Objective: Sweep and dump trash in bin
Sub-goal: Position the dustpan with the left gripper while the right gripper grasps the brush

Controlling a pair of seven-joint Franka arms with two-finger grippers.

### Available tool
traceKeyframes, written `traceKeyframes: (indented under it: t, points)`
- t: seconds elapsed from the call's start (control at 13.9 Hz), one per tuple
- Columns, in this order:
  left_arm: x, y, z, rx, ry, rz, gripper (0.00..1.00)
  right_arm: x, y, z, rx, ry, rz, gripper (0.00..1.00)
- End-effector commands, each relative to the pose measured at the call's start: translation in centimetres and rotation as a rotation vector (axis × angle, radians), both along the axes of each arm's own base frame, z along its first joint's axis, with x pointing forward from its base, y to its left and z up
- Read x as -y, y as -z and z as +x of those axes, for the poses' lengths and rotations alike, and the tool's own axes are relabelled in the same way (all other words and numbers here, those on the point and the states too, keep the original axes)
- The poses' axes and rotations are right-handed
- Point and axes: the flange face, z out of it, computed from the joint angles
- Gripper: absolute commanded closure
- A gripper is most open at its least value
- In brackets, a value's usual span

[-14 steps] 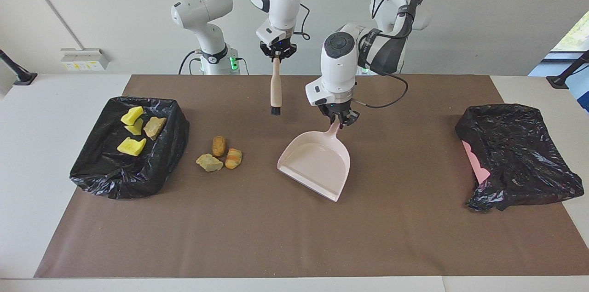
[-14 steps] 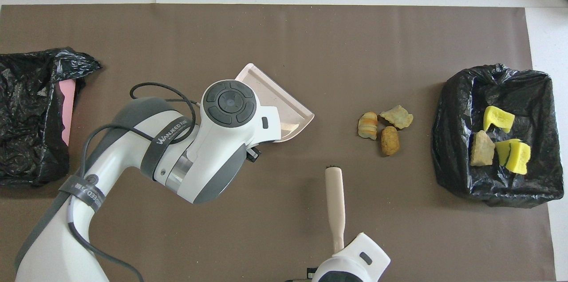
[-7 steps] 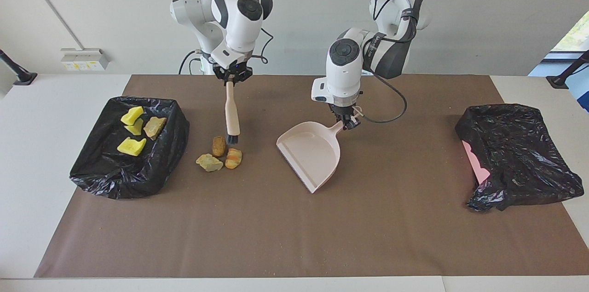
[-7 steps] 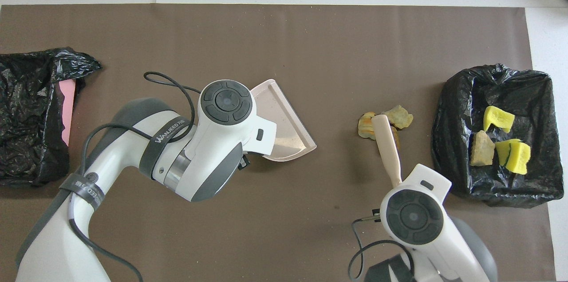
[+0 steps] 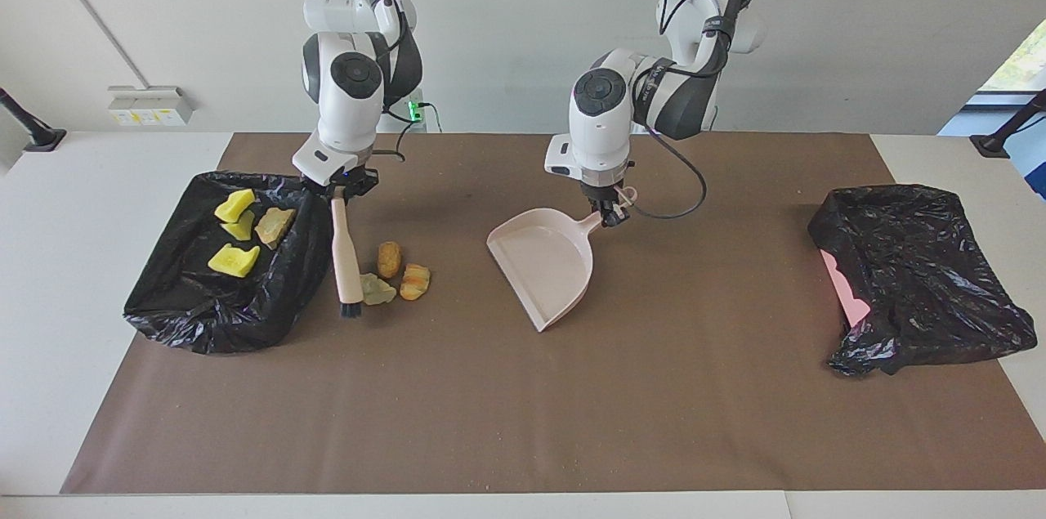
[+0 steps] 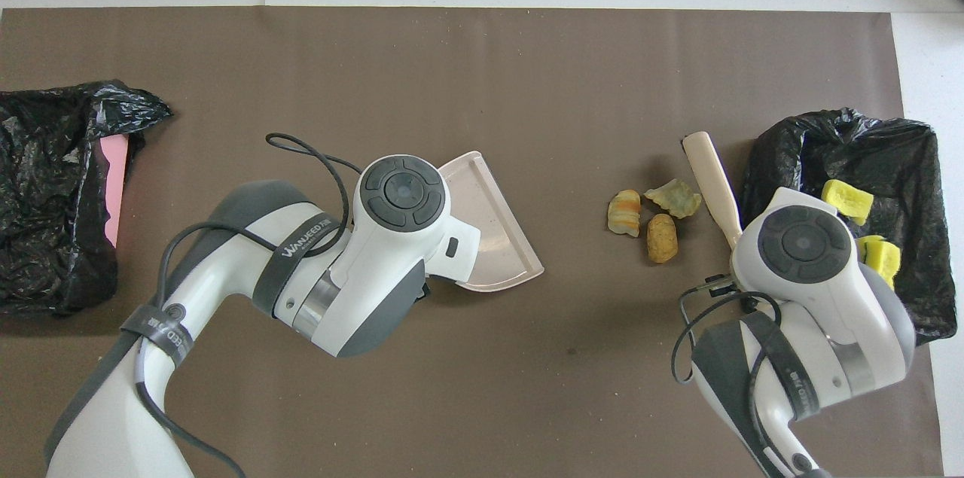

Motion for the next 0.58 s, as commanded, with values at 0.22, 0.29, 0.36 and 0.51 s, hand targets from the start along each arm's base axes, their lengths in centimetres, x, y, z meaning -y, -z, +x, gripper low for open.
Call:
traceKeyframes:
  t: [0.22,0.29,0.36,0.51]
  points:
    - [0.4,0.4,-3.0,0.024,0.056,0.002,1.0,0.3,4.1,1.9,-0.017,-0.061,-0.004,1.0]
    - [0.5,0.7,-3.7,0.017,0.07,0.008,1.0,-0.3,4.6,1.8,-0.025,-0.059,0.008,1.0]
    - [0.4,0.9,-4.6,0.013,0.082,0.016,1.0,-1.0,5.4,1.7,-0.048,-0.065,0.02,1.0]
    - [0.4,1.2,-6.3,0.006,0.117,0.023,1.0,-1.6,6.5,1.5,-0.084,-0.033,0.075,1.0]
